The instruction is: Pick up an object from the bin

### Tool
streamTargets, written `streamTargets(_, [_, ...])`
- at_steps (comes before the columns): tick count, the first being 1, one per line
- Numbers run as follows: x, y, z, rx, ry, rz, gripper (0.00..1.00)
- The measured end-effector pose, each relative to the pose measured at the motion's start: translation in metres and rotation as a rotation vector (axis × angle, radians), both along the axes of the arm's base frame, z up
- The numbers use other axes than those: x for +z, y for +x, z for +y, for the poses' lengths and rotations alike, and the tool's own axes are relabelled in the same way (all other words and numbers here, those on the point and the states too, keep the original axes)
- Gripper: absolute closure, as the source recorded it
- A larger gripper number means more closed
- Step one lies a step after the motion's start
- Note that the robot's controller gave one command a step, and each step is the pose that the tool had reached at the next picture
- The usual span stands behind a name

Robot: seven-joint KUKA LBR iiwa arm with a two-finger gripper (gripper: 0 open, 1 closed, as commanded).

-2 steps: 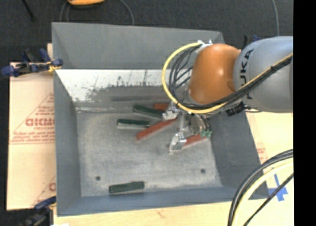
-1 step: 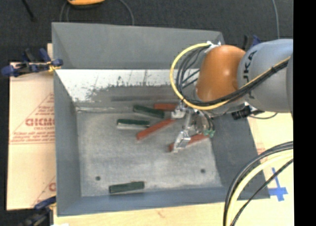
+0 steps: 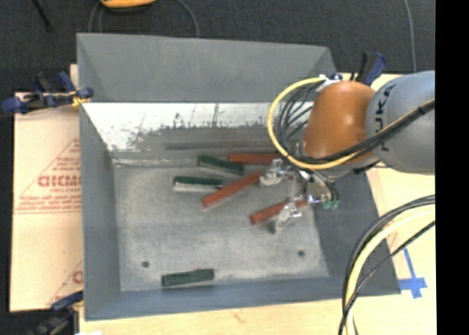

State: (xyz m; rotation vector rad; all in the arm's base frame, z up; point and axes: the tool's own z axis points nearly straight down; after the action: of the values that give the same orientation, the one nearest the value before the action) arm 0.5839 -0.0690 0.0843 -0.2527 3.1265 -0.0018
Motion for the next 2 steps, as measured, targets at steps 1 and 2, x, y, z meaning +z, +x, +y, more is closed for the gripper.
streamTargets(1, [-0.0081,0.0043,-0.0270,-0.039,0.002,0.002,1.00])
streamTargets(2, [-0.0081,0.0043,-0.0270,-0.039,0.002,0.002,1.00])
